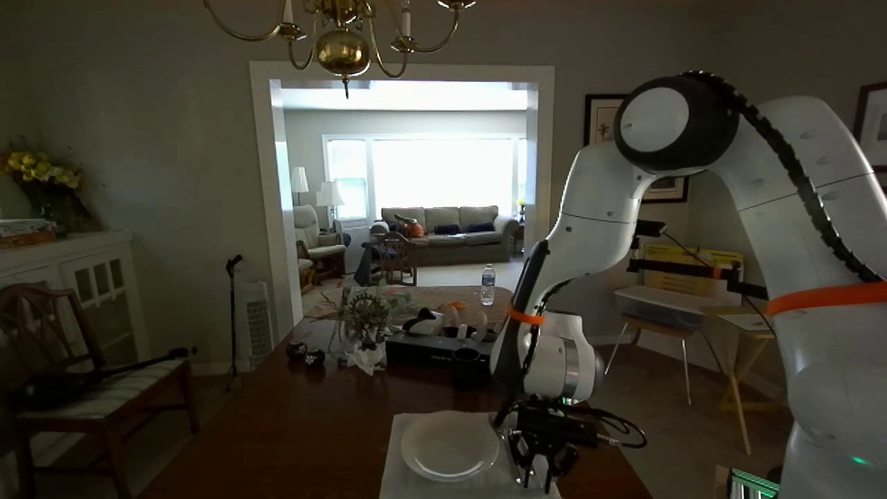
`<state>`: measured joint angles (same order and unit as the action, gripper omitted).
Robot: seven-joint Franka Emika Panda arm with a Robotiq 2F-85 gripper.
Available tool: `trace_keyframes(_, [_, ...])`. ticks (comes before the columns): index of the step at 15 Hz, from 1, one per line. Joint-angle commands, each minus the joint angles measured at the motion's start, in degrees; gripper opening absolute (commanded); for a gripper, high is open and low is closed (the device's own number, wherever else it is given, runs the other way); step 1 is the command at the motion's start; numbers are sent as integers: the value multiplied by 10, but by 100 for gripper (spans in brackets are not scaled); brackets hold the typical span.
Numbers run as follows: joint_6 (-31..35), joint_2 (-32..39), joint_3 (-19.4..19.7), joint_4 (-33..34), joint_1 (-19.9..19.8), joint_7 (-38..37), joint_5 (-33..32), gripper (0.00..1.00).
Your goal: Move the white towel to the left.
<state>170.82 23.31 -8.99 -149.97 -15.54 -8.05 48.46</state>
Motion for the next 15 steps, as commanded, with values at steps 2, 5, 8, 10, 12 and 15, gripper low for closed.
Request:
trace_keyframes(2, [-16,-31,-12,-11,12,-21,3,80])
trace_keyframes(5, [-22,-50,-16,-14,20,-33,-2,99])
trace_keyframes(8, [-32,-87,-10,-28,30,-47,-14,100])
trace_keyframes(10, [-46,-119,8,-44,42,-70,-39,100])
trace_keyframes(12, [-72,-150,60,-58,81,-94,-59,100])
trace_keyframes(15, [-90,-196,102,-82,85,-160,-153,100])
